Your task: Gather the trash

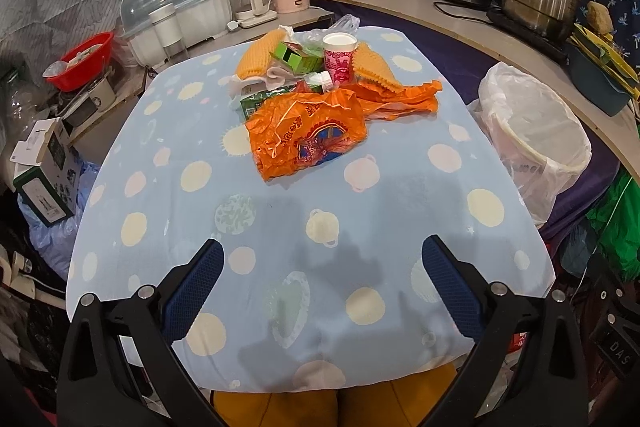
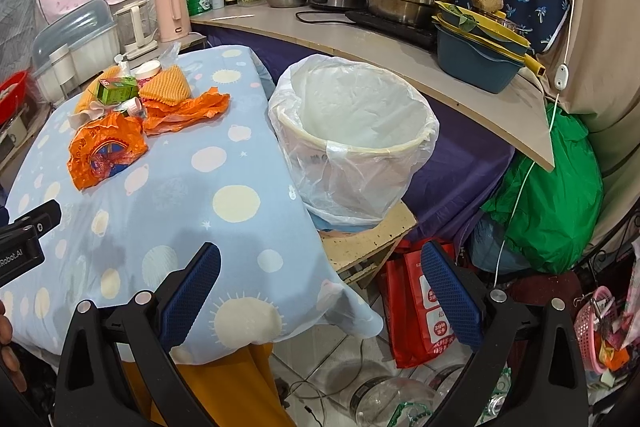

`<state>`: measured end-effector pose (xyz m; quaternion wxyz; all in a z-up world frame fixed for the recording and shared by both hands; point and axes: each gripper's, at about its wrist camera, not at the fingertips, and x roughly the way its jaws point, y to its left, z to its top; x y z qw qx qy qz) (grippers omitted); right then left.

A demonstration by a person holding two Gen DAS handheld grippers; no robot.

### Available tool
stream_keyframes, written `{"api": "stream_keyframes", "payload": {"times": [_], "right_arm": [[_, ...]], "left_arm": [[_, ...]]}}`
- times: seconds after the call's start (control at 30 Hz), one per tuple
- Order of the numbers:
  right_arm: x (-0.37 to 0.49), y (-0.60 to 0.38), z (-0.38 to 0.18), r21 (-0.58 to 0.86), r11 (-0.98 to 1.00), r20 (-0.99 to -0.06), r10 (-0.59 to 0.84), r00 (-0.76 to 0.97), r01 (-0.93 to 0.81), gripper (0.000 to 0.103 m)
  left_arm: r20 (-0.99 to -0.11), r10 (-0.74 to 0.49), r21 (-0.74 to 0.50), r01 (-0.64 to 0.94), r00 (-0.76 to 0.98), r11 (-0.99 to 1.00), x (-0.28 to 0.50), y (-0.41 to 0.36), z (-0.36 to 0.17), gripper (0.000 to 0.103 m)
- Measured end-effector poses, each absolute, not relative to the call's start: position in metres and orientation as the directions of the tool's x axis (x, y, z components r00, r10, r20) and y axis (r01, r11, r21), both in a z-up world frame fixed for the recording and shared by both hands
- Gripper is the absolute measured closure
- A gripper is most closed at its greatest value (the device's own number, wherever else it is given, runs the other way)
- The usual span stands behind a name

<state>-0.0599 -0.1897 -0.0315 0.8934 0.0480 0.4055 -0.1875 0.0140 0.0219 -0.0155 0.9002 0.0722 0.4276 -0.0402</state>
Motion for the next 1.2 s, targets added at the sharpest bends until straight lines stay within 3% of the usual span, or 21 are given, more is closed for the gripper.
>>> {"api": "stream_keyframes", "payload": {"times": [0.7, 1.2], "right_arm": [[0.032, -0.168, -0.043, -0.065, 0.940, -0.775, -0.258, 0.577, 0.334, 0.007], [0.148, -0.136, -0.033, 0.002, 0.969, -0.778, -0.154, 0.609, 0.248, 0.007]], "left_arm": [[-0.808, 0.006, 0.048, 0.055, 0.589, 0.997, 0.103, 0.073, -0.044, 0.007], [-0.836, -0.134, -0.065, 0.146, 0.533, 0.987, 0.184, 0.075, -0.073, 0.007]]}}
